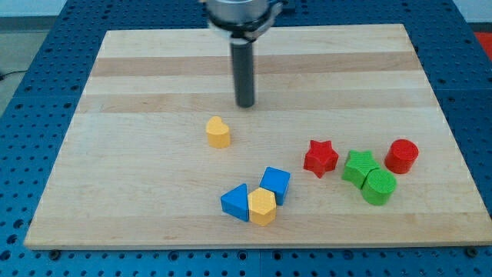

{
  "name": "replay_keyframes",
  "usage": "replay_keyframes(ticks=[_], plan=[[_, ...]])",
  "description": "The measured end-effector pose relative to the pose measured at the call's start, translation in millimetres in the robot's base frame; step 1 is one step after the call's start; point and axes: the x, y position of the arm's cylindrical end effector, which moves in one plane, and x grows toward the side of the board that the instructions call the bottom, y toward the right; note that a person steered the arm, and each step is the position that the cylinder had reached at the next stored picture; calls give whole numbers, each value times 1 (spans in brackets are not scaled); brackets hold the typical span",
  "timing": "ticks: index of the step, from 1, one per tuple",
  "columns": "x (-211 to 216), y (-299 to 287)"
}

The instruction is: Move the yellow heart to the top of the board

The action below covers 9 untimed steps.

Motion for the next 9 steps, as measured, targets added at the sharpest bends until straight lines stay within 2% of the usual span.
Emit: replay_keyframes(ticks=[1, 2, 3, 4, 5, 6, 8, 9], plan=[[20, 15], [79, 7], [86, -72], [54, -98], [54, -98], [85, -101], [121, -227], [99, -197]])
